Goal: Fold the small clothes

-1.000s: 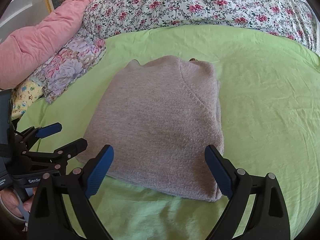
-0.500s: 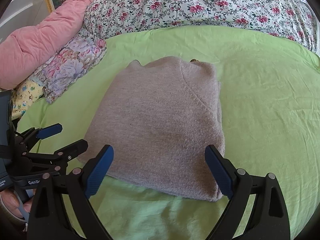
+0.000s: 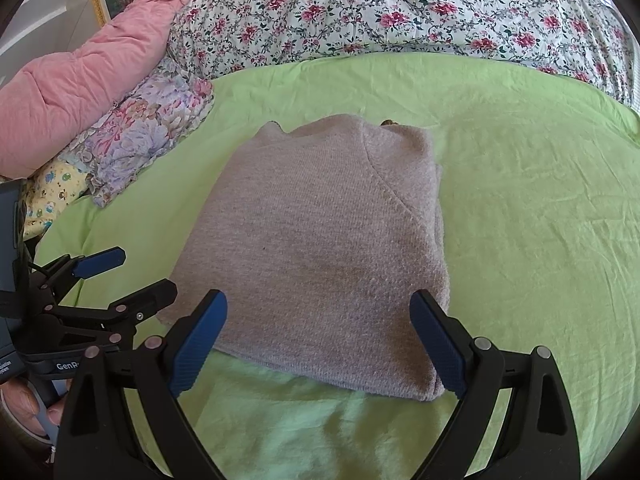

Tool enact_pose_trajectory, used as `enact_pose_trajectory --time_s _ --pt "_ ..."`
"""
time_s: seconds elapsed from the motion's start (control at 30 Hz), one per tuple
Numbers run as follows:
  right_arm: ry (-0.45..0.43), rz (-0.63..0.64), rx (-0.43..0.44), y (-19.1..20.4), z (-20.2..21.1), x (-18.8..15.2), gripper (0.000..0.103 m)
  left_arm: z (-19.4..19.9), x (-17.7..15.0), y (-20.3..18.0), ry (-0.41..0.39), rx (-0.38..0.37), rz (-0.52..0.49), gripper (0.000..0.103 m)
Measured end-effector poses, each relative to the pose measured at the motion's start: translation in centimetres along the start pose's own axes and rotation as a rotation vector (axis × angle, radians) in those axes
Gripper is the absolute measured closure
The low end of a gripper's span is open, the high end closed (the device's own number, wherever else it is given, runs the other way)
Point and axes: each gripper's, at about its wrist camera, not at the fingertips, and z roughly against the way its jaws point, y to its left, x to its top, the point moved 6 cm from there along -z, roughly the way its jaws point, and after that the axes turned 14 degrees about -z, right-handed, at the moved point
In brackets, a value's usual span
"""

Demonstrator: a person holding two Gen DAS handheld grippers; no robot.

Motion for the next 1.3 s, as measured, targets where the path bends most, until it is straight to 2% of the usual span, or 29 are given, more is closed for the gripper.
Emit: enact_pose_trajectory --time_s 1.3 --pt "-0.017 0.0 0.01 0.6 0.83 0.64 0.01 0.55 0.3 -0.18 -0.007 -0.004 0.0 0.008"
